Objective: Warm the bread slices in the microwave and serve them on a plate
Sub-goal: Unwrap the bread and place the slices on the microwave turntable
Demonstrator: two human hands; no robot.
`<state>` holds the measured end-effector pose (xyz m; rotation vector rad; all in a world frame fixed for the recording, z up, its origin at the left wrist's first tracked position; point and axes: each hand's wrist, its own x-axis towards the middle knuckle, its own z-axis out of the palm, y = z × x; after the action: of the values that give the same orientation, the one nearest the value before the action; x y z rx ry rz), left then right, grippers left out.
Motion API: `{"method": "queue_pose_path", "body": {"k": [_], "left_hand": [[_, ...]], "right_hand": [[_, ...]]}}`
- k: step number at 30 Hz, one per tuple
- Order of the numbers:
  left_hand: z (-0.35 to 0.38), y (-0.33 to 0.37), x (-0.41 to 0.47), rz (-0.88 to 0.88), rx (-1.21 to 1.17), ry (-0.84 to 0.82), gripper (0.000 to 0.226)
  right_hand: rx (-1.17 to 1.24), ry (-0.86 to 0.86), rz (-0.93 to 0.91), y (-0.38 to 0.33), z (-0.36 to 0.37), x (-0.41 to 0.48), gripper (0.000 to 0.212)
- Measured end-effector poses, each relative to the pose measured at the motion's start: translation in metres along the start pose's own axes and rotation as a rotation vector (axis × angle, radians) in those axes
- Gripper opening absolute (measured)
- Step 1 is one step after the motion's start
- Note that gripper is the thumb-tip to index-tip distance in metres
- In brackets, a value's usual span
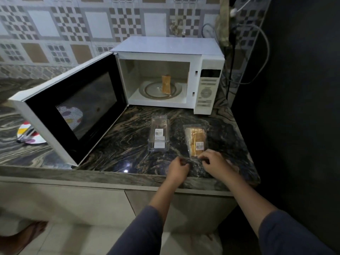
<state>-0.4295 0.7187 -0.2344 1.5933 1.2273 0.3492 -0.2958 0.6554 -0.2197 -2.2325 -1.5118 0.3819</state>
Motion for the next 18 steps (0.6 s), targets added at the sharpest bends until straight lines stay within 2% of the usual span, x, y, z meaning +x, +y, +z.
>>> {"method": "queue_pose_path", "body": {"k": [4, 9, 18], "left_hand": [[0.012, 0.006, 0.014, -0.105, -0.259, -0.024, 0.040], [0.019, 0.004, 0.015, -0.188, -0.621, -0.020, 0.027], [0.019, 0.009, 0.015, -0.276, -0.951, 0.036, 0.019]], "right_hand": [[0.045, 0.006, -0.025, -0.001, 0.007, 0.003, 0.015], [0.148, 0.022, 0.059, -0.001, 0.007, 0.004, 0.016], [0.195, -0.056, 0.157, -0.006, -0.001, 0.012, 0.020]]}}
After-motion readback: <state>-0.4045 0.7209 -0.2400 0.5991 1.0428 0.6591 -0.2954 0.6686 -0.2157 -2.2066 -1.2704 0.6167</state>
